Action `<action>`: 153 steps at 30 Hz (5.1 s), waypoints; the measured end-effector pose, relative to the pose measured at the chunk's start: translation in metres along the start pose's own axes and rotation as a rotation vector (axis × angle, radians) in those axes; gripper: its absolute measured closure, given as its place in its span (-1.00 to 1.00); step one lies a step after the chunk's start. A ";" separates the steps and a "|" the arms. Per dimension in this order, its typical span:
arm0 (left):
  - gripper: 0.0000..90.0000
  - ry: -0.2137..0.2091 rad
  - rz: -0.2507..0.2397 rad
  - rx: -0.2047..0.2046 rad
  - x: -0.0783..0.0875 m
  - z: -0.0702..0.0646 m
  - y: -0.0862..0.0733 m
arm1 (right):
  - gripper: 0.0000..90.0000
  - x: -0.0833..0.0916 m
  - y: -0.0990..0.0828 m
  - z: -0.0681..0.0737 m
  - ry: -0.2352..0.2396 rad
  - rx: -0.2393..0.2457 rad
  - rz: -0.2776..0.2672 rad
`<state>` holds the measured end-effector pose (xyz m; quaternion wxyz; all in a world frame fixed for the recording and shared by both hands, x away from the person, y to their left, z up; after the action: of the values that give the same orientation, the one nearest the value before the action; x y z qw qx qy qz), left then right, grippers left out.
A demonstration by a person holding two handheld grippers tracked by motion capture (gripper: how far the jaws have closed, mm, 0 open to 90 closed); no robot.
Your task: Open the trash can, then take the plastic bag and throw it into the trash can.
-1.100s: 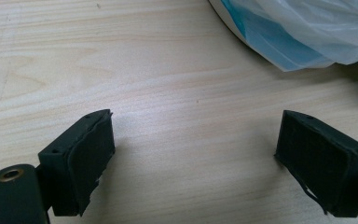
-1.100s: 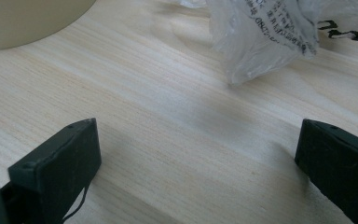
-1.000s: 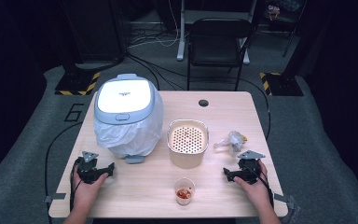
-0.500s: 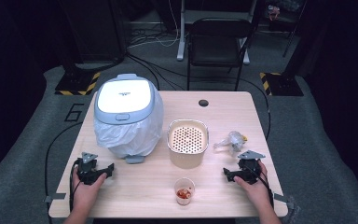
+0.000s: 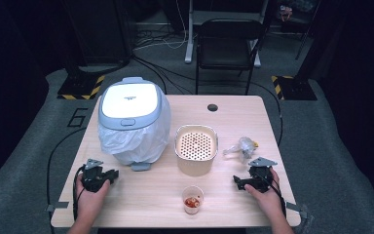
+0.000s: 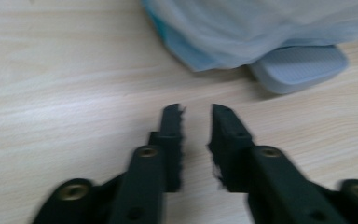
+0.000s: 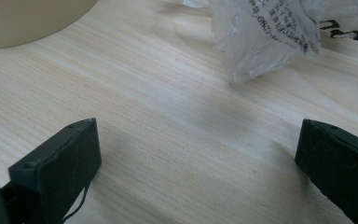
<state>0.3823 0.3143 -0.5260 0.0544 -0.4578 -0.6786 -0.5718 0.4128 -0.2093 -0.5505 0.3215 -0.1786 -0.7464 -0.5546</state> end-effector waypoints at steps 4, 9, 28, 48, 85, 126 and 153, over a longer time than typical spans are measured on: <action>1.00 -0.006 -0.009 -0.061 -0.001 -0.014 0.006 | -1.00 0.000 0.000 0.000 0.000 0.000 0.000; 1.00 -0.072 -0.002 -0.136 -0.007 -0.031 0.017 | -1.00 0.000 0.000 0.000 0.000 0.003 -0.001; 0.98 0.013 0.052 -0.274 -0.046 -0.056 0.026 | -1.00 0.000 0.000 0.000 0.000 0.000 0.000; 1.00 0.196 0.159 -0.562 -0.060 -0.068 0.019 | -1.00 0.000 0.000 0.000 0.000 -0.001 0.001; 1.00 0.175 0.185 -0.556 -0.066 -0.064 0.015 | -1.00 0.000 0.000 0.000 0.003 0.002 -0.003; 1.00 0.189 0.176 -0.556 -0.067 -0.065 0.014 | -0.67 0.043 0.052 -0.032 -0.086 -0.023 -0.048; 1.00 0.184 0.169 -0.531 -0.067 -0.065 0.015 | -0.86 0.024 0.098 -0.046 -0.106 -0.014 -0.026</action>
<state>0.4021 0.2225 -0.5329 0.0414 -0.4570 -0.4571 -0.7619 0.4692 -0.2233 -0.4567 0.2727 -0.2004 -0.7607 -0.5539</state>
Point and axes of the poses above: each handheld gripper's, and its own axes: x roughly backward along the jaws, y roughly out of its top, z roughly to its left, the point moved 3 cm from there along -x, roughly forward along the jaws, and after that the axes turned 15 degrees about -y, right-handed, at the moved point
